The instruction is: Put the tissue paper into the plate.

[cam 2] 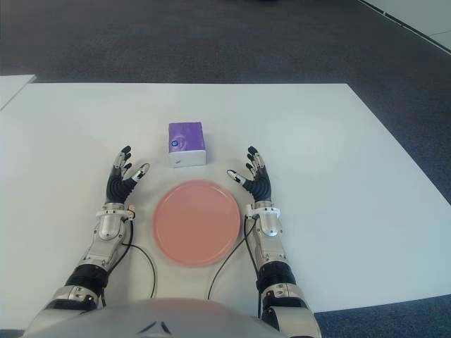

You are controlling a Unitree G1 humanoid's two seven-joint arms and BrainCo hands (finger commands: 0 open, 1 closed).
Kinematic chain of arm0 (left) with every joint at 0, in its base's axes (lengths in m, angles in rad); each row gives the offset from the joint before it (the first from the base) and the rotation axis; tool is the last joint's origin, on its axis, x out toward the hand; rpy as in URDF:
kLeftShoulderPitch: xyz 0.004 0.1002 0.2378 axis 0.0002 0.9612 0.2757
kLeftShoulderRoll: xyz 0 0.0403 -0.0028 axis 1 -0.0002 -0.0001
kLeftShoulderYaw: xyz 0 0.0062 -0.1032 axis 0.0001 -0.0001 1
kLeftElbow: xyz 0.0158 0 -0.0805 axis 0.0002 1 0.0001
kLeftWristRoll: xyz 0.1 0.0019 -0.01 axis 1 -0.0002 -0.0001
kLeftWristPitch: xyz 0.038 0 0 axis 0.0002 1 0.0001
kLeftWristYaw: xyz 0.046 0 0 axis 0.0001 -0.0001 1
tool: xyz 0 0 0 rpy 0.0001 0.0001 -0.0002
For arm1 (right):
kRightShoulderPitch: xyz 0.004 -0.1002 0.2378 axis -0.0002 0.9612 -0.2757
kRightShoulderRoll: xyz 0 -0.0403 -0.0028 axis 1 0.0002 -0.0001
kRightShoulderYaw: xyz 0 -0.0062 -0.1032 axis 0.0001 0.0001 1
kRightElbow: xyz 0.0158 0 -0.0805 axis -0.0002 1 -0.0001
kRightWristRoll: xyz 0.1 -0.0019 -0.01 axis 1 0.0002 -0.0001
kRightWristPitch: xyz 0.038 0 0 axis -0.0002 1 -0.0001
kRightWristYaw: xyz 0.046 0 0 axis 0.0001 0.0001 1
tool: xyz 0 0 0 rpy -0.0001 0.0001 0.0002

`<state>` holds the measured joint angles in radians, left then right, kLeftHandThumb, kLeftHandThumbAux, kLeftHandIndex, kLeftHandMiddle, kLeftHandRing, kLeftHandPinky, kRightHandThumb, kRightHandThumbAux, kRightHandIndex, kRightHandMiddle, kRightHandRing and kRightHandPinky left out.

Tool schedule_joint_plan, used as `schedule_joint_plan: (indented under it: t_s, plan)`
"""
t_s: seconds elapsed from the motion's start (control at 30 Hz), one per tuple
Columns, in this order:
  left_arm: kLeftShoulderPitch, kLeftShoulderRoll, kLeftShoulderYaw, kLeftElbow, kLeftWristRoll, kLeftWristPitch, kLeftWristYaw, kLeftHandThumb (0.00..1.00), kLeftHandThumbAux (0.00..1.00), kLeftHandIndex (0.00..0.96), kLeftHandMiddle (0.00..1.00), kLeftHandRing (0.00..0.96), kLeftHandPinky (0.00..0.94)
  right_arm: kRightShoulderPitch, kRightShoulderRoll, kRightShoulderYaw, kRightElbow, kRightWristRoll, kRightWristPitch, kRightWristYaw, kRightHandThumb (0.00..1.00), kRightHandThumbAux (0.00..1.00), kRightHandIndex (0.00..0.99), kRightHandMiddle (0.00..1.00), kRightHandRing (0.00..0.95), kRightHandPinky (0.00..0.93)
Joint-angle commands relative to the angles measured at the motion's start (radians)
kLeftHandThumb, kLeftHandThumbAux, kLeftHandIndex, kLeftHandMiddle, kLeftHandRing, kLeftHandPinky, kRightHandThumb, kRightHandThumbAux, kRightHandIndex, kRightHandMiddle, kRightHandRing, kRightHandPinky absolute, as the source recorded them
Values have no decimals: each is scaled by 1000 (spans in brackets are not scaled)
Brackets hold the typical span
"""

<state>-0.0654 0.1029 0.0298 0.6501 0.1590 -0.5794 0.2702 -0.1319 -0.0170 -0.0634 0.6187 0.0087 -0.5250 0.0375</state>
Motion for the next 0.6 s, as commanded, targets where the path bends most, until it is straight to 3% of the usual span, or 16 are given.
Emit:
schedule_joint_plan:
  t_s: [0.03,0.6]
  plan:
    - [51,-2,-3,63,3,33,-11,79,548,0,0,0,0,67,7,-2,58,6,39,2,0,791,0,0,0,0]
    - [53,-1,-5,64,15,34,2,69,545,0,0,0,0,69,6,-1,55,3,39,0,0,782,0,0,0,0]
